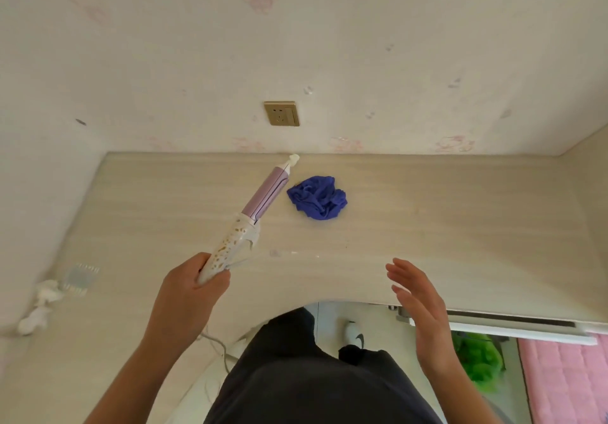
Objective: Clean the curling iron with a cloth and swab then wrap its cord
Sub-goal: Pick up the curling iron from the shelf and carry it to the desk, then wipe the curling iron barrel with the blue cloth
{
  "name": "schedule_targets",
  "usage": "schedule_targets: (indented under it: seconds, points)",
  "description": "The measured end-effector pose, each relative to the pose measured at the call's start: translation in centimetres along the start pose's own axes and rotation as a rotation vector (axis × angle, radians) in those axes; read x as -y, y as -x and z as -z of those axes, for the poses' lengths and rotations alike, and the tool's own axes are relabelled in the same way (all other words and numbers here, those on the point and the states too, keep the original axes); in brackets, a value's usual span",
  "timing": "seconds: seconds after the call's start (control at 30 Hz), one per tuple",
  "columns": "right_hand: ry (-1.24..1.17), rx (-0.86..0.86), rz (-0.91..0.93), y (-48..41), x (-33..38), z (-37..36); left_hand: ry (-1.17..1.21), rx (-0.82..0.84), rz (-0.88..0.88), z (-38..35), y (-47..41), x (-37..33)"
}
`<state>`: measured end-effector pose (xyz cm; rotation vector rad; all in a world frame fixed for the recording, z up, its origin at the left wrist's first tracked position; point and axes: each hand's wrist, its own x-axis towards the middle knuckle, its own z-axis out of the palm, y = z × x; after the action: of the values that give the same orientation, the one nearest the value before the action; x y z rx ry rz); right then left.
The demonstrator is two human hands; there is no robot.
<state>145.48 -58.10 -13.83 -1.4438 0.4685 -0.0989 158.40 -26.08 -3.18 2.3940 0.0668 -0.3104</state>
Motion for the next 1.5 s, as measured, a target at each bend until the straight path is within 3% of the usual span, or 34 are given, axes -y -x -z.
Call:
schedule_targets:
  seconds: [0.37,0.67,0.8,0.9,1.1,1.33,1.5]
  points:
    - [0.258,0.097,-0.048,-9.3,-5.0,-11.8,-0.054,0.035,-0.053,4.1,-14.4,12.7]
    - [0.64,0.256,-0.011,-21.0,-16.2,-18.0,-0.004,0.009,-0.06,-4.1,-24.6,25.7]
    - [0.905,0.21,0.18,-22.6,-20.3,-18.3,0.005,0.066,-0.064,-8.6,-27.1,29.8]
    - [1.034,0.18,0.301,-23.1,-21.6,-18.6,-0.014,0.072,-0.109,-10.1,-28.6,31.6]
    - [1.267,0.19,0.365,-23.1,-22.7,-19.1,0.058,0.011,-0.25,-10.7,-29.3,33.5]
    - [1.279,0.108,0.442,-22.8,-23.6,-19.6,0.148,0.01,-0.388,-11.1,-30.5,34.4]
    - [1.216,0.056,0.38,-22.0,-23.5,-19.8,0.101,-0.012,-0.502,-11.2,-30.1,34.6]
